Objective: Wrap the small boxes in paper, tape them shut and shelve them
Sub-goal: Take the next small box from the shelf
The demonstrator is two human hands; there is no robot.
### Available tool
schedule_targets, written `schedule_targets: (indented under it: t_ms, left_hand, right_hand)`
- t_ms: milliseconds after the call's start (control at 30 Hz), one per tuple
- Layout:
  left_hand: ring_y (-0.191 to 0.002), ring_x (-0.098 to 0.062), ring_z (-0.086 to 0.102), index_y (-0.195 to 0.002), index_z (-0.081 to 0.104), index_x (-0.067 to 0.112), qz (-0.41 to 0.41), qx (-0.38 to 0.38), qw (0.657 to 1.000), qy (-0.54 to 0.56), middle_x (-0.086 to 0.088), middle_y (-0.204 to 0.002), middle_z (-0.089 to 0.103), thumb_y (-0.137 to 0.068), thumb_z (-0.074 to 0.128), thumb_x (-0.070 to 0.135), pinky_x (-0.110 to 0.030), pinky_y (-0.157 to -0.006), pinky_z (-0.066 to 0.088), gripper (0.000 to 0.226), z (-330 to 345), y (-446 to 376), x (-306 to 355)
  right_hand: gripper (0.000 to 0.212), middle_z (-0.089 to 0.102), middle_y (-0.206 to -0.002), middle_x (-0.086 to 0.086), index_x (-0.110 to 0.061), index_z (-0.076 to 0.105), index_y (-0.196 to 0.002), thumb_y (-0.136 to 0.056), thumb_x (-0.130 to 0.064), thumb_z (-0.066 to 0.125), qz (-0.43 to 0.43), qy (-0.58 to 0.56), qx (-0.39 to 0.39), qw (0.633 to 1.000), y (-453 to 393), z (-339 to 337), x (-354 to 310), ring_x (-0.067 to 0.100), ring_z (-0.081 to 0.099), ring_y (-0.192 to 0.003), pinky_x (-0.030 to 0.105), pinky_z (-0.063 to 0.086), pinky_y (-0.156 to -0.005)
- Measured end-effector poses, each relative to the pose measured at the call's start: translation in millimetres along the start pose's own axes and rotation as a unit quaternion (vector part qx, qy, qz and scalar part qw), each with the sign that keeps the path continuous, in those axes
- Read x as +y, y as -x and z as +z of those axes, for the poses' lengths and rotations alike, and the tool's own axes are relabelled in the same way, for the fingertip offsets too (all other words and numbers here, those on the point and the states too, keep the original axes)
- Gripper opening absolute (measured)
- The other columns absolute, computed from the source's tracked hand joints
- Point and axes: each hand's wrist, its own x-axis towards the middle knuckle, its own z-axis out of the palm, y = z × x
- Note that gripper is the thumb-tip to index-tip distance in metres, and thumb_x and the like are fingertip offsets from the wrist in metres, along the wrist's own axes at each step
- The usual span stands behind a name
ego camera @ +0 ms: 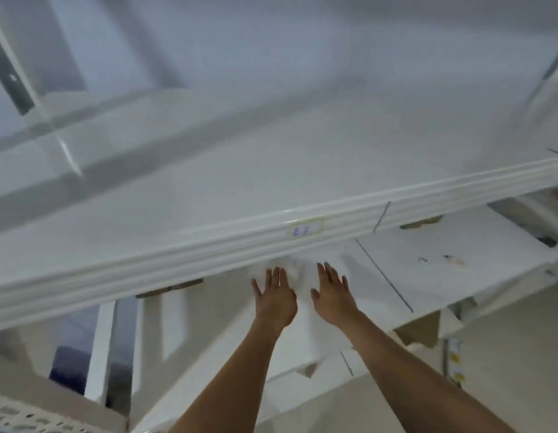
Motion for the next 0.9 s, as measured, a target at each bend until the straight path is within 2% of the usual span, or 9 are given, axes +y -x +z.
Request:
schedule_targets:
  t_ms: [167,300,533,667,900]
  left_hand:
    - [-0.155,-0.022,-0.005,-0.16,0.003,0.009,0.07,-0.017,0.997,-0.024,-0.004,-0.168,-0.001,-0.107,0.025,0.032,-0.057,-0.122,-0.004,0.061,8,3,99]
    - [-0.155,-0.024,-0.005,-0.16,0.002,0.009,0.098,-0.036,0.994,-0.04,-0.005,-0.168,-0.002,-0.107,0.026,0.032,-0.056,-0.122,-0.002,0.062,28,2,177]
    - [-0.155,-0.023,-0.003,-0.16,0.002,0.011,0.08,-0.06,0.995,-0.029,-0.003,-0.168,0.0,-0.107,0.028,0.032,-0.056,-0.123,-0.001,0.062,66,1,304]
    - [-0.155,-0.023,-0.003,-0.16,0.003,0.012,0.071,-0.05,0.996,-0.021,-0.003,-0.168,0.0,-0.107,0.027,0.032,-0.056,-0.123,-0.001,0.062,71,-4,353]
    - [-0.155,-0.022,-0.002,-0.16,0.004,0.013,0.054,-0.04,0.997,-0.035,-0.003,-0.168,0.001,-0.107,0.027,0.034,-0.057,-0.123,0.0,0.062,80,-41,402]
  right_hand:
    - [0.068,-0.001,-0.169,0.007,-0.012,0.0,-0.161,-0.106,-0.03,0.036,0.079,-0.003,0.017,0.997,33,-36,97,0.02,0.0,-0.155,0.041,-0.001,-0.125]
    - [0.069,0.004,-0.168,0.007,-0.011,0.003,-0.16,-0.105,-0.029,0.04,0.104,-0.035,0.046,0.993,54,-63,171,0.019,0.004,-0.155,0.042,0.001,-0.125]
    - [0.067,0.012,-0.167,0.009,-0.009,0.009,-0.16,-0.104,-0.027,0.043,0.122,-0.073,0.068,0.987,80,-107,291,0.022,0.012,-0.154,0.045,0.007,-0.124]
    - [0.067,0.012,-0.167,0.009,-0.009,0.007,-0.16,-0.105,-0.027,0.042,0.11,-0.065,0.054,0.99,75,-128,339,0.022,0.012,-0.154,0.044,0.006,-0.124]
    - [0.069,0.007,-0.168,0.008,-0.011,0.005,-0.16,-0.105,-0.027,0.042,0.089,-0.083,0.036,0.992,39,-140,388,0.022,0.007,-0.155,0.044,0.005,-0.125]
